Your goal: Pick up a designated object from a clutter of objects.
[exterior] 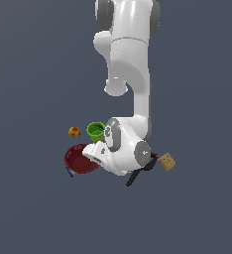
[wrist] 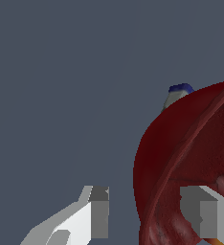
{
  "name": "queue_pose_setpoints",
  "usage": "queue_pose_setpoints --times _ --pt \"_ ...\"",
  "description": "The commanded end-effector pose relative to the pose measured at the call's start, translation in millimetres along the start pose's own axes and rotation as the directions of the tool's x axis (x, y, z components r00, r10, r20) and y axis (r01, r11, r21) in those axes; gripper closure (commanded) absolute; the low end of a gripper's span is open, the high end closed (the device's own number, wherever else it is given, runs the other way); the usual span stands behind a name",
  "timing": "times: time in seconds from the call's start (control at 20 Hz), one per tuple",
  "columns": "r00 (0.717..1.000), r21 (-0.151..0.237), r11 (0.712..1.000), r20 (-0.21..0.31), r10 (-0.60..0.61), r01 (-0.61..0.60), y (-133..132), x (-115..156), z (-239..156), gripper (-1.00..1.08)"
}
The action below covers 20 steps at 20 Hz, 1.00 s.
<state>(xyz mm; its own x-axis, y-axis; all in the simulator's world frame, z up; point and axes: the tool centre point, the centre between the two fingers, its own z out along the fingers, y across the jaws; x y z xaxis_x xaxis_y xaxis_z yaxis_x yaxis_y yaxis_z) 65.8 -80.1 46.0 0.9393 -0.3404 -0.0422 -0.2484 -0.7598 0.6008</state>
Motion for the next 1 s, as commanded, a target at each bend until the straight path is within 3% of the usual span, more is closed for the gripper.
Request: queue_pose_setpoints --times 0.0,0.15,0.2,0.95 --pt "1.0 -0.001 1.0 0.0 0.001 -0.001 0.2 -0.3 9.5 -0.2" --pt "1.0 -0.001 1.0 0.0 0.001 -0.001 0.2 -0.4 13.4 -0.2" --pt "1.0 -0.001 1.0 0.0 0.001 -0.001 0.2 -0.4 13.4 1.08" --pt "1.0 -0.001 1.0 -0.001 0.002 -0.002 0.6 -4.2 7.1 1.08"
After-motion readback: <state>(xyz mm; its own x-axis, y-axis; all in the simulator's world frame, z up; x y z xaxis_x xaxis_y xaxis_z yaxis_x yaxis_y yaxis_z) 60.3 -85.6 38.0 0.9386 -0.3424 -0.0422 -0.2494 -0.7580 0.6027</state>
